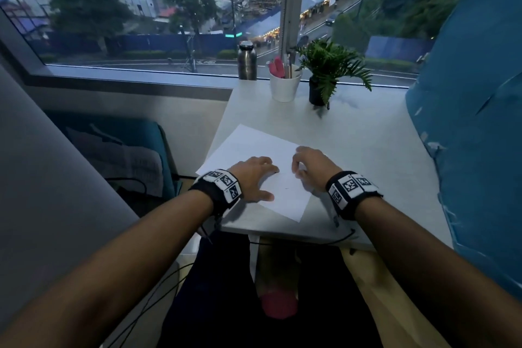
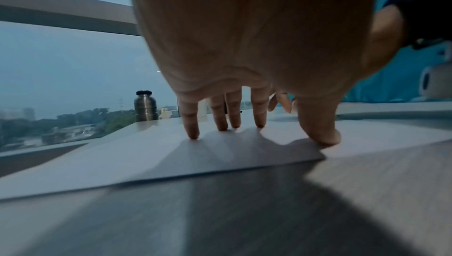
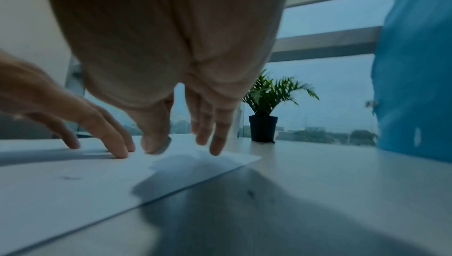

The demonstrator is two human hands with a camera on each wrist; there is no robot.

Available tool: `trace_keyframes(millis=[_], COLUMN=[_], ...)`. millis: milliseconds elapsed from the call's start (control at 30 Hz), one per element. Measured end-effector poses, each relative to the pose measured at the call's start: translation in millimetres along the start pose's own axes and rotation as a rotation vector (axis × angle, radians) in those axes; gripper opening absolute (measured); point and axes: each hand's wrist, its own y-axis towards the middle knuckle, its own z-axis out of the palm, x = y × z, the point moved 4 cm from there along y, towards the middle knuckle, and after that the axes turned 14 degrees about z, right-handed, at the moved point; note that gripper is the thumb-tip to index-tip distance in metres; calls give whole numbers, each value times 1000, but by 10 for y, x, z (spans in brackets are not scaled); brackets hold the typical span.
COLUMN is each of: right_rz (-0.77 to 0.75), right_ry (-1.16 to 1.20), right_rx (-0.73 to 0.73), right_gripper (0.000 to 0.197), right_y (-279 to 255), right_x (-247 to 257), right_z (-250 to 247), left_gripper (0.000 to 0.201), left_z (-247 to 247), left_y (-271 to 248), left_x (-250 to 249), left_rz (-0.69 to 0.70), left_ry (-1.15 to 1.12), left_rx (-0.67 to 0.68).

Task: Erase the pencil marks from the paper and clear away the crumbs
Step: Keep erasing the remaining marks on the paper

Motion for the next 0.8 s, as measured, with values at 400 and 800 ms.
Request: trace_keyframes(millis=[400, 800], right_rz=[144, 174], right_ry=[-49, -50], right_rx=[-112, -59], right_gripper=[24, 12], right_y=[-14, 7], right_x=[-65, -29], right_z=[81, -19], left_gripper=[94, 91], left_z=[10, -64], left_y=[268, 235], left_x=[-107, 226], left_rz=[-340, -253], left_ry=[98, -96], left_rx=[-120, -29])
